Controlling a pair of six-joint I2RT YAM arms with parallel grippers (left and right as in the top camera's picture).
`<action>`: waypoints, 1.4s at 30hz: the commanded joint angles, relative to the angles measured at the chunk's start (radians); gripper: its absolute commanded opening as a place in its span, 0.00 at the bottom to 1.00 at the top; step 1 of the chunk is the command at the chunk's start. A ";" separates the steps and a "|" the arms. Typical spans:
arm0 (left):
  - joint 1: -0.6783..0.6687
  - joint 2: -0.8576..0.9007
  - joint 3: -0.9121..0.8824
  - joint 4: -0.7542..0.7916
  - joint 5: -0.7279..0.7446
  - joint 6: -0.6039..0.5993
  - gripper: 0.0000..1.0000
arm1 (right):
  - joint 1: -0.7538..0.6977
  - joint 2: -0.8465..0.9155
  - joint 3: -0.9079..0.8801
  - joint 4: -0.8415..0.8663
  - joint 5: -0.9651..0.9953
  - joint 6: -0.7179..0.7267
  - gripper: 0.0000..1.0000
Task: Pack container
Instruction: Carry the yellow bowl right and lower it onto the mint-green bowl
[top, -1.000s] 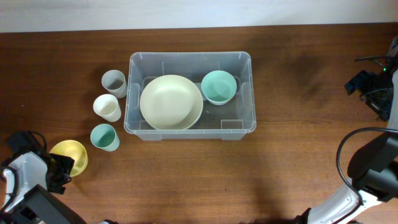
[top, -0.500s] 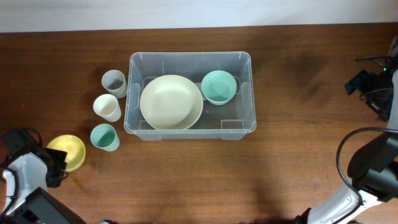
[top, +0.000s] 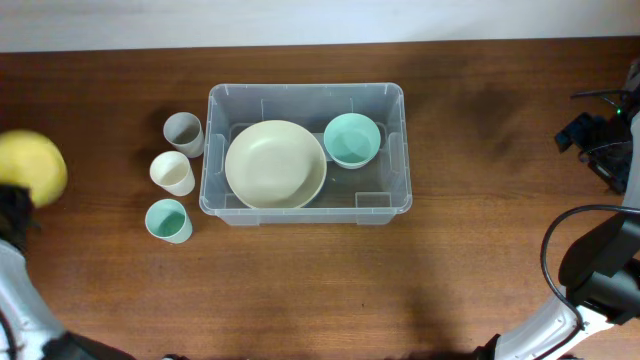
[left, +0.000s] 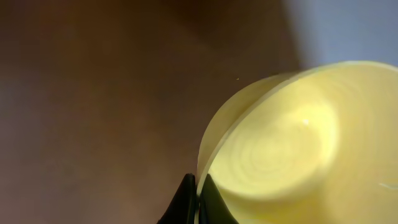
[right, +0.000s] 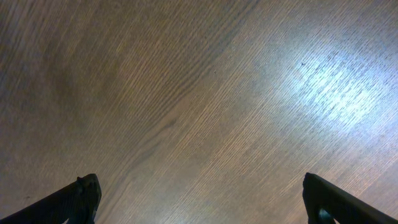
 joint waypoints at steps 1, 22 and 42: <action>-0.122 -0.057 0.180 0.033 0.230 0.087 0.01 | 0.001 0.000 -0.002 0.000 0.002 0.009 0.99; -1.106 0.283 0.311 0.372 -0.059 0.259 0.01 | 0.001 0.000 -0.002 0.000 0.002 0.009 0.99; -1.178 0.550 0.311 0.396 0.124 0.316 0.01 | 0.001 0.000 -0.002 0.000 0.002 0.009 0.99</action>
